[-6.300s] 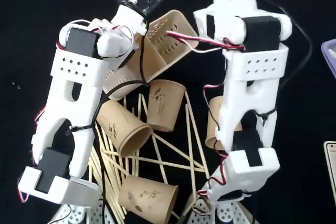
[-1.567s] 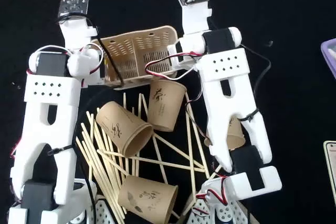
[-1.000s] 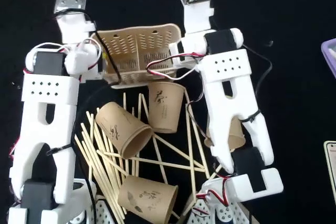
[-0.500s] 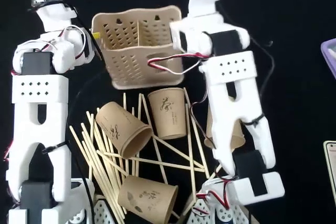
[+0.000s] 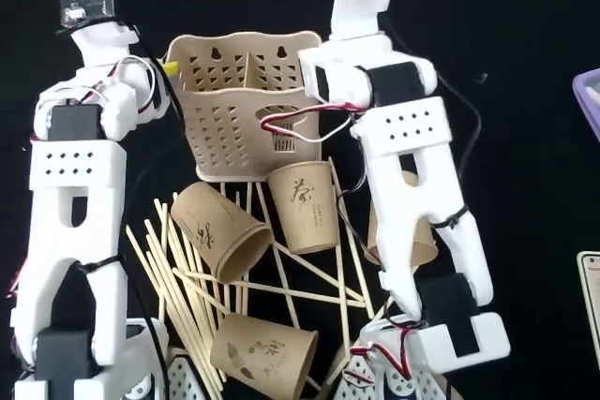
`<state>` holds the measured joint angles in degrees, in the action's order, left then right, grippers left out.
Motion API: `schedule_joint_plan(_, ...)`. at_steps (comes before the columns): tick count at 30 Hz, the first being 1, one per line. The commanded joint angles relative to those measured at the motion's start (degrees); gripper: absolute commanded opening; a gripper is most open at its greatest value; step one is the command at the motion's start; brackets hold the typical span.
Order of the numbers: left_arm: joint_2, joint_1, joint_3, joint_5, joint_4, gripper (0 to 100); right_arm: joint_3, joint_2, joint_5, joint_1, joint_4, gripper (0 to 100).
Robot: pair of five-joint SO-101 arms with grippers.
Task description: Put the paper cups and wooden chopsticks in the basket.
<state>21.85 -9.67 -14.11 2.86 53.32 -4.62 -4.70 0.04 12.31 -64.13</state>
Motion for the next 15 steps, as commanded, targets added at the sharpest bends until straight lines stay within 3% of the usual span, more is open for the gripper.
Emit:
schedule_joint_plan(1, 1.9, -0.7, 0.6, -0.4, -1.7, 21, 0.2, -3.8, 0.2, 0.5, 2.1, 24.3)
schedule_joint_plan(15, 1.9, 2.2, -3.4, -0.4, -4.9, 21, 2.0, -1.6, 0.3, 1.7, 4.7, 24.4)
